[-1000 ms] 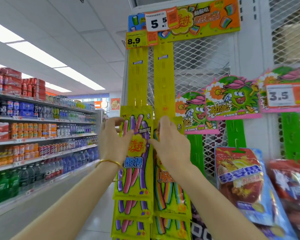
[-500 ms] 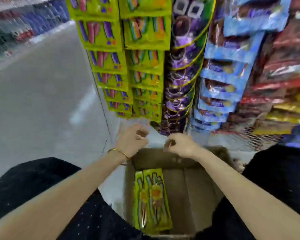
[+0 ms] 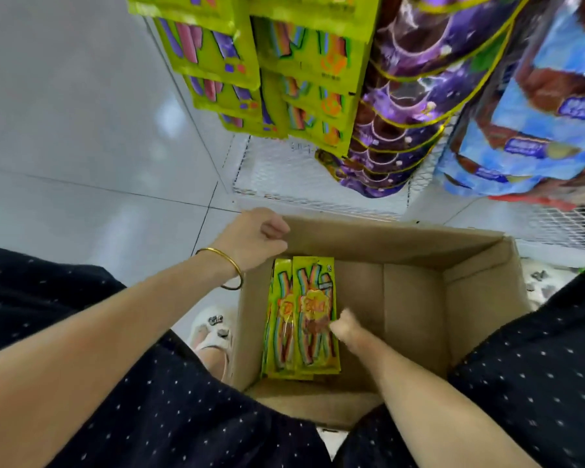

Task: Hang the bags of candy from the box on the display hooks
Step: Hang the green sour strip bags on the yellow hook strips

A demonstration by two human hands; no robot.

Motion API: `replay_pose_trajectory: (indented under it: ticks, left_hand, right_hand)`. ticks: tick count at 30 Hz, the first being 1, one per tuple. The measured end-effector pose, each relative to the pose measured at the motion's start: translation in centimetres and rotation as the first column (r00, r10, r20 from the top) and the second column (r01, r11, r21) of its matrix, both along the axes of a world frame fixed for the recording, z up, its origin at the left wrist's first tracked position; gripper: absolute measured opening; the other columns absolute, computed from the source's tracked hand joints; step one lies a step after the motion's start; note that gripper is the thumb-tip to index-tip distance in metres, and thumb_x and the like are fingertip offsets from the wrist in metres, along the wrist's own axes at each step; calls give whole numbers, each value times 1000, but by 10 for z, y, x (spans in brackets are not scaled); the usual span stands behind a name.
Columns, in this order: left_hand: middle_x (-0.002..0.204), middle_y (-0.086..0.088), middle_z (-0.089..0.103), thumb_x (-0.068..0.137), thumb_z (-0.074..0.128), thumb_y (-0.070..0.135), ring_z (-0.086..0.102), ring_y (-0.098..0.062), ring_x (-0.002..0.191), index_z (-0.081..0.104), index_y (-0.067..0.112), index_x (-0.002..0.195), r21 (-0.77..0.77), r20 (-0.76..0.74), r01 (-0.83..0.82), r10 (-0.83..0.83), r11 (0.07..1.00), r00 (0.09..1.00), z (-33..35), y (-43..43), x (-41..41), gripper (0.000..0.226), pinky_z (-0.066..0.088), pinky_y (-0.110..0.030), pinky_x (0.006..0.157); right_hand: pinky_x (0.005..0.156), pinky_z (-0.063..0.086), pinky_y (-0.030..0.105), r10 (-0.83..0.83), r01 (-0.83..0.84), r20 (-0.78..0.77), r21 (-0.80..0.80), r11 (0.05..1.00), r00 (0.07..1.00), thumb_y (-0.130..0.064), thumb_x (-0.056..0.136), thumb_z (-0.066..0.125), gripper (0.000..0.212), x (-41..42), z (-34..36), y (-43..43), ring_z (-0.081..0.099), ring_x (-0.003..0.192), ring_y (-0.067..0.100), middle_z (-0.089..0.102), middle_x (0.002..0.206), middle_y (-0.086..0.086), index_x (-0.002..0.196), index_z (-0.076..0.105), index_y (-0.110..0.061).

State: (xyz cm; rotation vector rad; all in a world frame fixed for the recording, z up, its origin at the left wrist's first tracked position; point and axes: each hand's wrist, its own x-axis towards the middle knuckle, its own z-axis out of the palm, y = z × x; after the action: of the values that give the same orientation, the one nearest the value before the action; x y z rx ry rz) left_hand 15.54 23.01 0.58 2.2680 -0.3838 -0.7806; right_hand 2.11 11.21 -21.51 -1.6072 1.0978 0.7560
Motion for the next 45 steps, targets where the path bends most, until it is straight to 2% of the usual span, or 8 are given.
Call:
replay_pose_trajectory:
  ticks: [13, 19, 23, 28, 33, 39, 42, 45]
  left_hand:
    - [94, 6, 57, 86, 59, 8, 57, -10, 76, 61, 14, 102, 21, -38, -79, 80, 997, 996, 0, 16, 0, 17, 52, -23, 69]
    - [100, 2, 59, 87, 58, 9, 55, -9, 70, 61, 16, 103, 35, -22, -55, 56, 998, 998, -4, 19, 1, 17, 48, -14, 59]
    - [102, -2, 59, 86, 60, 10, 51, -3, 65, 60, 12, 107, 59, -33, 2, 0, 998, 999, -11, 14, 2, 22, 43, -6, 51]
    - [105, -11, 57, 79, 68, 17, 53, -21, 92, 50, 1, 118, 168, -10, 18, -17, 986, 1000, -29, 5, 0, 45, 45, -25, 78]
    - [103, -22, 65, 61, 78, 42, 63, -36, 98, 56, -2, 110, 11, -114, -225, 225, 974, 968, -32, -2, 6, 69, 49, -35, 69]
    - [88, -10, 60, 72, 78, 27, 58, -28, 87, 60, 2, 92, -213, -2, -307, 314, 927, 949, 29, -15, -14, 36, 45, -31, 65]
    - [68, 2, 49, 81, 71, 22, 47, -12, 61, 50, 14, 71, -275, 71, -196, 223, 941, 972, 69, -17, -26, 25, 37, -21, 49]
    - [75, -3, 65, 77, 73, 24, 61, -19, 72, 64, 8, 82, -387, 140, -52, 114, 921, 984, 114, -17, -29, 20, 51, -21, 64]
  right_hand:
    - [96, 46, 39, -41, 19, -126, -174, 985, 991, -27, 84, 67, 43, -9, -51, 22, 53, 117, 34, 57, 126, 15, 118, 53, -4]
    - [95, 45, 37, -236, 235, 60, 25, 972, 970, -9, 87, 64, 40, -3, -41, 23, 54, 113, 28, 58, 124, 10, 125, 51, -8]
    - [88, 50, 41, -209, 170, 260, 164, 972, 943, 2, 82, 66, 21, -2, -3, 7, 60, 95, 26, 64, 108, 16, 96, 56, -9]
    - [71, 55, 38, -322, 135, 387, 437, 889, 864, 12, 79, 61, 24, 0, 64, -21, 64, 73, 22, 64, 85, 15, 80, 49, -8]
    - [77, 53, 37, -352, 44, 538, 502, 864, 766, 14, 77, 60, 25, 2, 129, -28, 66, 73, 18, 69, 81, 6, 84, 52, -9]
    - [79, 50, 27, -204, 15, 750, 251, 968, 630, 4, 82, 63, 22, -2, 197, -36, 62, 85, 16, 65, 89, 3, 87, 50, -14]
    - [76, 41, 33, -82, 108, 905, 41, 993, 417, -3, 85, 63, 31, 2, 241, -36, 47, 83, 14, 47, 86, -2, 86, 36, -19]
    - [68, 36, 28, 146, 184, 965, -188, 965, 216, -7, 85, 63, 35, 7, 299, -31, 39, 73, 8, 36, 78, -13, 84, 35, -28]
